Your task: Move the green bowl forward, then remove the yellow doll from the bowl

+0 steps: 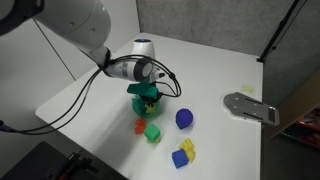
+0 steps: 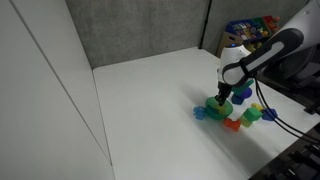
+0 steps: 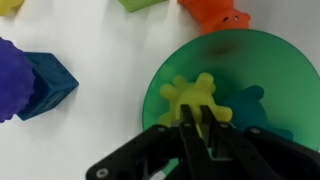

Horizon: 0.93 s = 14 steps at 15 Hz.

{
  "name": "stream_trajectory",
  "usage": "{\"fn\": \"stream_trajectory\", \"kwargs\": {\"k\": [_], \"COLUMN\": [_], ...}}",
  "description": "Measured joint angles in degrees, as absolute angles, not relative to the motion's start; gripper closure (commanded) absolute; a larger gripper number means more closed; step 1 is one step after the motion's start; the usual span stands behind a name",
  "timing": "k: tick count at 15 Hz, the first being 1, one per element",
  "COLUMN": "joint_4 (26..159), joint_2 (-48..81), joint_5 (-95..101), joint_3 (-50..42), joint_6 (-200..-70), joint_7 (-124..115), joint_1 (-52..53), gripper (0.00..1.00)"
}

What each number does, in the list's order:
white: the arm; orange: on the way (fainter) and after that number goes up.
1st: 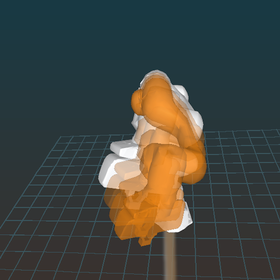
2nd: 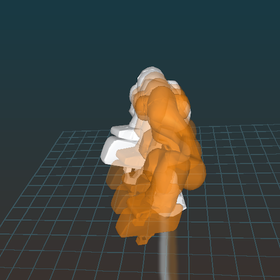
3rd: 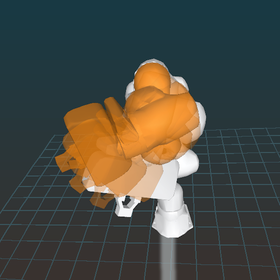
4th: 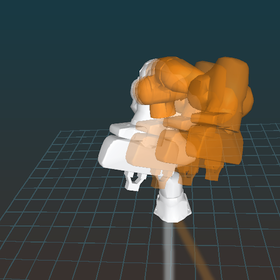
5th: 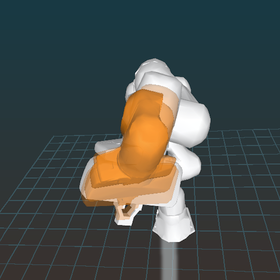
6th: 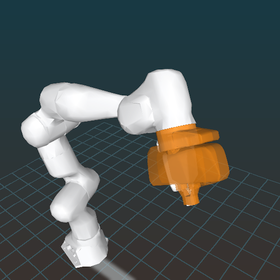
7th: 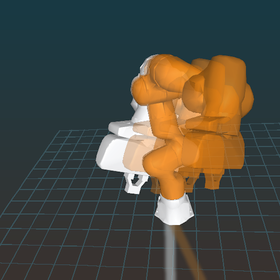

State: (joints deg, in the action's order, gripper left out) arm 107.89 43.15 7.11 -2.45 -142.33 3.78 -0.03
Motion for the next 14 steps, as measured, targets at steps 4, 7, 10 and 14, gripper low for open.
{"fn": "stream_trajectory", "kwargs": {"k": [4, 7, 10, 14], "joint_4": [107.76, 107.77, 107.89, 108.45], "joint_2": [42.98, 41.86, 39.47, 35.36], "joint_5": [7.11, 7.11, 7.06, 6.91], "joint_3": [-2.38, -1.9, -1.08, -0.51], "joint_6": [-142.33, -142.16, -140.69, -139.71], "joint_7": [3.78, 3.78, 3.78, 3.55], "joint_1": [0.0, 0.02, 0.06, 0.84], "gripper": [0.96, 0.96, 0.96, 0.96]}}
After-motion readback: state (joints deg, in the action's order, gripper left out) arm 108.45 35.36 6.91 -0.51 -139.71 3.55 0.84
